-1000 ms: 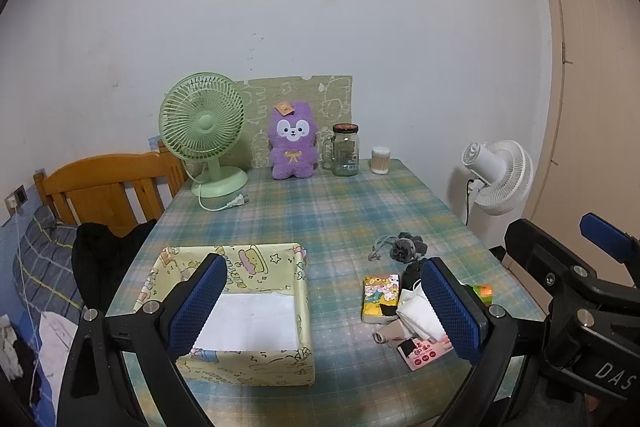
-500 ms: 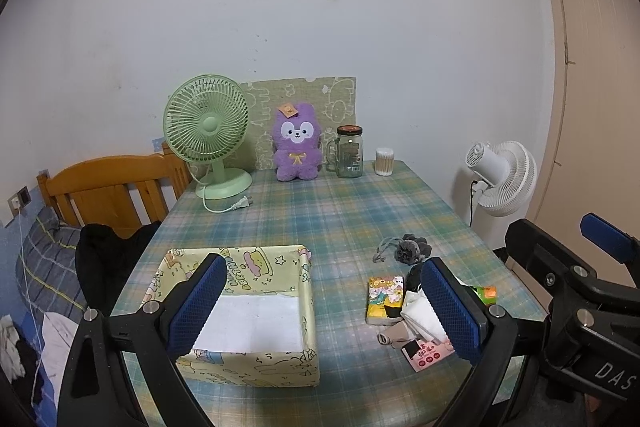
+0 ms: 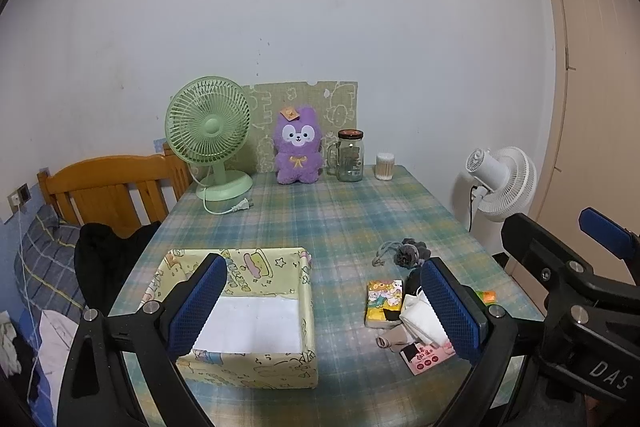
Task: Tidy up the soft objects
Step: 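Grasp the white cloth pack with the left tool while the right tool grasps the green tissue pack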
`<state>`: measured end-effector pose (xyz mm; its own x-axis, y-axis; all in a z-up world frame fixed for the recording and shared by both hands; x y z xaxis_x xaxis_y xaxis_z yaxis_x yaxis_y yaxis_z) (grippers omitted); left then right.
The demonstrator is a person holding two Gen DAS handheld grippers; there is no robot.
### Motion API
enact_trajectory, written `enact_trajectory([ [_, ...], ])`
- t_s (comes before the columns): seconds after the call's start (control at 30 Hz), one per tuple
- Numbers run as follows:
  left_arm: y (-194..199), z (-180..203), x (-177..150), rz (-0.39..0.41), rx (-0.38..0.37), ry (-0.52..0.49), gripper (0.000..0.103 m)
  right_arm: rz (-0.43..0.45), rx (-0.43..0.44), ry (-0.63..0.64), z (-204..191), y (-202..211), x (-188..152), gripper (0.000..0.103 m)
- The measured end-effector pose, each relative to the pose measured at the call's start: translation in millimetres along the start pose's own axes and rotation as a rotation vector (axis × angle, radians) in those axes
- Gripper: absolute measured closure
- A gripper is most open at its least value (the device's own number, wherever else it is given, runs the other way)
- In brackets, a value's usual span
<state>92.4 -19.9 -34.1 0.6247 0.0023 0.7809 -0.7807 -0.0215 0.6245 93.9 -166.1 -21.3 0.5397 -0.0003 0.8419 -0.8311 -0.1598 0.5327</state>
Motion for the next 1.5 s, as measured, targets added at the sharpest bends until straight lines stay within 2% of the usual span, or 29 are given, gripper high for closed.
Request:
enact_trajectory([
  [0.3,-9.1,9.6,-2.9,-0.012,-0.026,0.005,0.005,-0.016,0.02,-0.003,4.1,-7.1,-4.5,0.004],
  [0.63,-36.1,34.8,-9.9,-0.054,-0.053,-0.037,0.008,-0.03,0.006,-0.002,19.9,-28.4,-14.0,0.004],
  [0.9,-67.7,62.0,-21.6,-0.117,-0.109,-0.076,0.009,-0.084,0.008,-0.019,39.0,-57.9,-27.4,0.008],
  [1.5,-123.3,120.0,-46.3,-0.215,-0.182,-0.18,0.009,-0.19,-0.044,-0.075,90.9,-107.0,-63.3,0.015],
])
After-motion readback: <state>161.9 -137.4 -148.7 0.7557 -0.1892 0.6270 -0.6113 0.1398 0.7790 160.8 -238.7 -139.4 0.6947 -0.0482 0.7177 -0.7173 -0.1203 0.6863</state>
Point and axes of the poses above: each gripper's, at about its wrist camera, not at the fingertips, and y roughly against the way its jaws point, z to its right, x to its top, the point moved 9 cm from there along -y, roughly the way its jaws point, and after that the axes turned 12 degrees about -z, right-handed, at the moved point
